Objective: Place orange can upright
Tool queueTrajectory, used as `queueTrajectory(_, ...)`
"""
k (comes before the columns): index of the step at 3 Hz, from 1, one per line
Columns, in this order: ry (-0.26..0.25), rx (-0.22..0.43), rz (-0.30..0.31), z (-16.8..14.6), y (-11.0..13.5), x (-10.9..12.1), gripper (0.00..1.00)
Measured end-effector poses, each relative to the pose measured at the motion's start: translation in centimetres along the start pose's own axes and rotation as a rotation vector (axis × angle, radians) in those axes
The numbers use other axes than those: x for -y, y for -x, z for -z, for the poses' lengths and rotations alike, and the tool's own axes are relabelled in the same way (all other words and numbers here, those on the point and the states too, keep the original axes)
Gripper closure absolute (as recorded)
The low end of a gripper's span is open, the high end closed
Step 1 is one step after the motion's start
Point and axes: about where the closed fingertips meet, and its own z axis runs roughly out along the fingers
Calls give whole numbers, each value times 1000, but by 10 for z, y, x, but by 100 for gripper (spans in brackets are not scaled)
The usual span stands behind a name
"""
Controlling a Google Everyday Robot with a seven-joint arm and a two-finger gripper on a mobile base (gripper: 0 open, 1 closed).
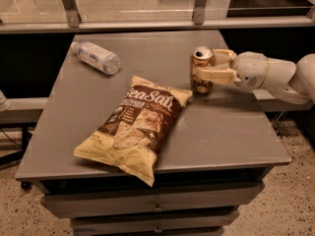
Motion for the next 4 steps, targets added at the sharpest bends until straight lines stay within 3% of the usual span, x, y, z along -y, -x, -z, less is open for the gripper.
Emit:
queueTrajectory(3, 27, -81, -18, 1, -10, -3, 11)
queueTrajectory(4, 15, -126, -8, 14, -8, -1, 0)
